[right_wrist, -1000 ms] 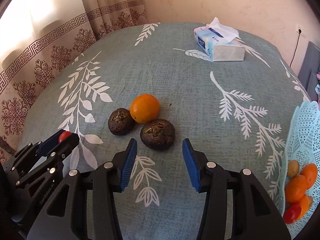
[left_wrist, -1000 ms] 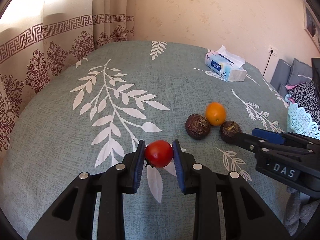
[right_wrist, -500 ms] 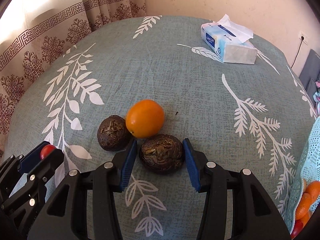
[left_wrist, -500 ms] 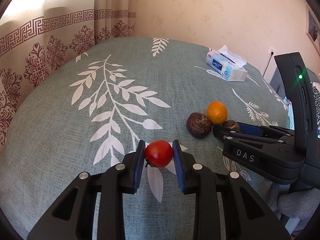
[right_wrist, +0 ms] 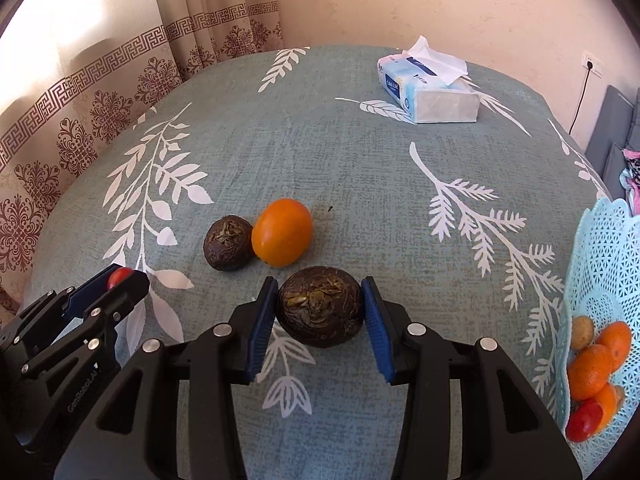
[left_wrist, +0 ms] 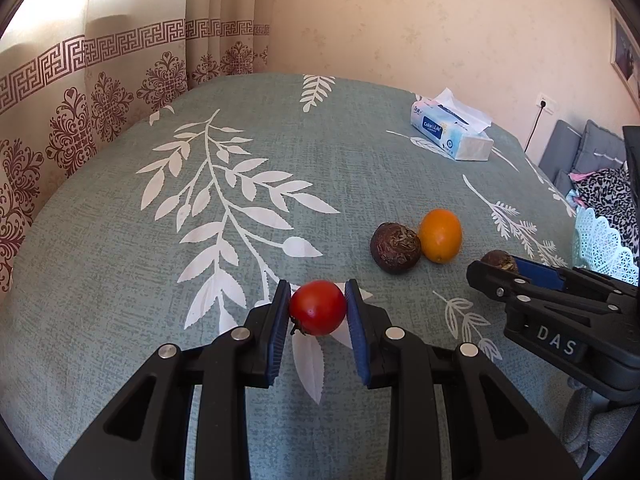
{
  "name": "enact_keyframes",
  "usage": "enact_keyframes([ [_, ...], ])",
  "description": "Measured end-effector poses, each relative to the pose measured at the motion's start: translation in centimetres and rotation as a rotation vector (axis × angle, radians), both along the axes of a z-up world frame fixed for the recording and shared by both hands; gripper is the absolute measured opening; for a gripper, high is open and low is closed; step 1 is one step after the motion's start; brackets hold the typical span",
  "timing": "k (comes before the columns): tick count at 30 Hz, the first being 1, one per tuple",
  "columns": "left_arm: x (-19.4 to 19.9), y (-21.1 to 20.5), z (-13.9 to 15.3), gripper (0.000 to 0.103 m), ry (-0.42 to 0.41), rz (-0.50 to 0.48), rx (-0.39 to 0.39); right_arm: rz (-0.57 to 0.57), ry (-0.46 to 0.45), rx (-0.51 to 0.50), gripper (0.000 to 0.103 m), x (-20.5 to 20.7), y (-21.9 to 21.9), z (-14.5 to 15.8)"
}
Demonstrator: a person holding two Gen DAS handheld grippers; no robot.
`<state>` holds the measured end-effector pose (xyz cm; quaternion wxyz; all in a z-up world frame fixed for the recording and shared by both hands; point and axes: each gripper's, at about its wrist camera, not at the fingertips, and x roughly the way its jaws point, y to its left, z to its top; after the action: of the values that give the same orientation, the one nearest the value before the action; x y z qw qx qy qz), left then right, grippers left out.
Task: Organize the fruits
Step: 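Grasp the dark brown passion fruit with the right tool while the left tool holds the tomato, then carry the passion fruit into the blue basket and open the right tool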
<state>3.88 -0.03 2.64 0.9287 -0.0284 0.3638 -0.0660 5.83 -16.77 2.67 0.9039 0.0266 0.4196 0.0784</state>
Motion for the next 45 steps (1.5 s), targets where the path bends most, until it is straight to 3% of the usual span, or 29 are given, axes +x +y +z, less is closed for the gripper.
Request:
enact_keyframes([
  [8,0.0,-0.4,-0.2,0.028,0.0,-0.006,0.017,-0.065,-0.038,0.039,0.044,-2.4,-2.6,1.6],
  [24,0.1,-0.5,-0.3,0.028,0.001,0.003,0.037,-0.304,-0.125,0.083,0.044,-6.7,-12.2,4.4],
  [37,-0.2,-1.1,-0.1,0.028,-0.01,0.008,0.078,-0.525,-0.097,0.076,0.044,-9.2,-20.2,2.7],
  [45,-0.5,-2.0,0.7,0.028,-0.015,-0.007,0.091,-0.566,-0.095,0.129,0.045,-9.5,-22.6,1.7],
])
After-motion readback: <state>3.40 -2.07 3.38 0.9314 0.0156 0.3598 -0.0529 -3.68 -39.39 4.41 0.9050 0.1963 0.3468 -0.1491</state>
